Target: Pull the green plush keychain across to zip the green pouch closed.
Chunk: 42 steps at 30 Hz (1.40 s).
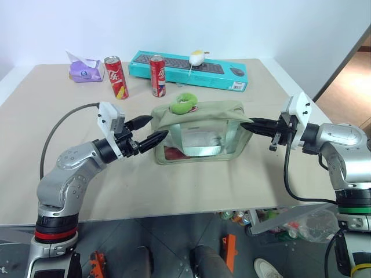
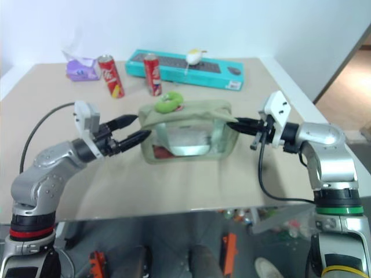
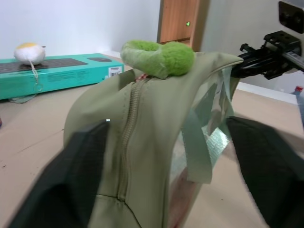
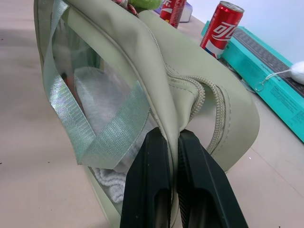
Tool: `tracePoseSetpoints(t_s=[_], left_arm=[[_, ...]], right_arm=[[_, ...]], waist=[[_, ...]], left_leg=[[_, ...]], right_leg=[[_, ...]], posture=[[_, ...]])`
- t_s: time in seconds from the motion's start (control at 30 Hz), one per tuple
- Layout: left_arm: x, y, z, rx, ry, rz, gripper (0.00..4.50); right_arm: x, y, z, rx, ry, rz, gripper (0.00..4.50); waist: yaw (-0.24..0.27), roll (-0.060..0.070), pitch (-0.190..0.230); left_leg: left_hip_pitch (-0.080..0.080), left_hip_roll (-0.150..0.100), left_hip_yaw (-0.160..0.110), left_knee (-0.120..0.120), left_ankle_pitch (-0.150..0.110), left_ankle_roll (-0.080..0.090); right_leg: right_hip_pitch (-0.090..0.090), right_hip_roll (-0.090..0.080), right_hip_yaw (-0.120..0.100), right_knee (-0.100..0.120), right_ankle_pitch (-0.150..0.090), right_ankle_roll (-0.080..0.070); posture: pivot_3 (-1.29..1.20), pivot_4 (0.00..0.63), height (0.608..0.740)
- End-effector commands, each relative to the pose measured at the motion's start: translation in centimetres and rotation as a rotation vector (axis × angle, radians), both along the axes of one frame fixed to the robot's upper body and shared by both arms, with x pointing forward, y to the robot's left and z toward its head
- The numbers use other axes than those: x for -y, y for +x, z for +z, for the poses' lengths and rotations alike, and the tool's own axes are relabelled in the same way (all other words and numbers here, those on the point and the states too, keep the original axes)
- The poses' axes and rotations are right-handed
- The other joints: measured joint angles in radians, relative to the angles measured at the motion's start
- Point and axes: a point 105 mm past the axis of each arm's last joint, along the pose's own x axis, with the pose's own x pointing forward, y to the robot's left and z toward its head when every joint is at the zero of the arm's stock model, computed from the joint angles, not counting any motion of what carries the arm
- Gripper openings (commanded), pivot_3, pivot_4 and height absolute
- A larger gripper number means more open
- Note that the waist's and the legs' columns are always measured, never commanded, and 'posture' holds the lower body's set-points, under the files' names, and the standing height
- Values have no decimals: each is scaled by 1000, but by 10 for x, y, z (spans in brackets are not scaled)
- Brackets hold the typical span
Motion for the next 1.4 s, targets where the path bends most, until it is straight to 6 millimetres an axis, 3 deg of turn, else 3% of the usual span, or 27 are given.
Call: tracePoseSetpoints(t_s=[0.03,0.17,0.27,0.43,0.53,0.57,0.67,0.7,0.8,0.87,0.97,1.1,1.2,1.4], left_arm=[[2,0,5,41,5,1,2337],[2,3,5,42,12,2,918],[2,3,5,44,17,3,144],[1,5,5,44,24,-3,144],[1,5,4,39,35,-12,0],[2,5,3,37,41,-21,0],[4,4,1,31,53,-44,0],[4,3,1,29,53,-49,0],[5,2,0,27,63,-61,0],[5,2,-1,26,69,-65,0],[8,1,-2,25,76,-73,0],[10,2,-1,34,88,-63,0],[13,2,0,42,89,-73,0],[16,1,0,46,94,-72,0]], right_arm=[[-1,-2,12,46,-7,16,0],[-1,-3,12,45,-5,15,0],[-1,-4,11,36,0,16,0],[2,-9,11,-31,29,22,0],[2,-13,17,-18,33,40,1043],[3,-12,24,-4,39,35,1270],[-1,-8,52,56,65,37,2511],[-4,-8,59,70,73,45,2688],[-29,-12,79,91,95,126,3862],[-58,-12,92,133,100,199,4474],[-95,-11,99,131,128,285,4474],[-131,-13,85,91,104,400,4474],[-142,-9,75,75,84,425,4474],[-146,1,65,59,69,420,4474]], waist=[[0,0,0],[0,0,0],[0,0,0],[0,0,0],[0,0,0],[0,0,0],[0,0,0],[-1,0,0],[1,0,0],[-2,0,0],[-1,0,0],[8,0,0],[9,0,0],[9,0,0]], left_leg=[[0,0,0,0,0,0],[0,0,0,0,0,0],[0,0,0,0,0,0],[0,0,0,0,0,0],[0,0,0,0,0,0],[0,0,0,0,0,0],[-1,0,0,0,0,0],[-1,0,1,0,0,0],[-1,0,1,0,0,0],[-1,0,0,-1,0,0],[0,1,0,-1,0,0],[-3,0,-1,-1,0,0],[-6,-1,-1,-1,0,-1],[-6,-1,-1,-1,0,-1]], right_leg=[[0,0,0,0,0,0],[0,0,0,0,0,0],[0,0,0,0,0,0],[0,0,0,0,0,0],[-1,0,0,0,0,0],[-1,0,0,0,0,0],[-1,0,0,0,0,0],[-1,0,1,0,0,0],[-2,0,1,0,0,0],[-1,0,0,0,0,-1],[-2,1,0,0,0,-1],[-3,0,-2,0,-1,-1],[-3,-2,-2,-1,-1,-1],[-4,-2,-2,-2,0,-1]], posture=[[0,150,740],[0,150,740],[0,150,740],[0,150,740],[0,150,740],[0,150,740],[0,150,740],[0,150,740],[0,150,740],[0,150,740],[0,150,740],[0,150,740],[0,150,740],[0,150,740]])
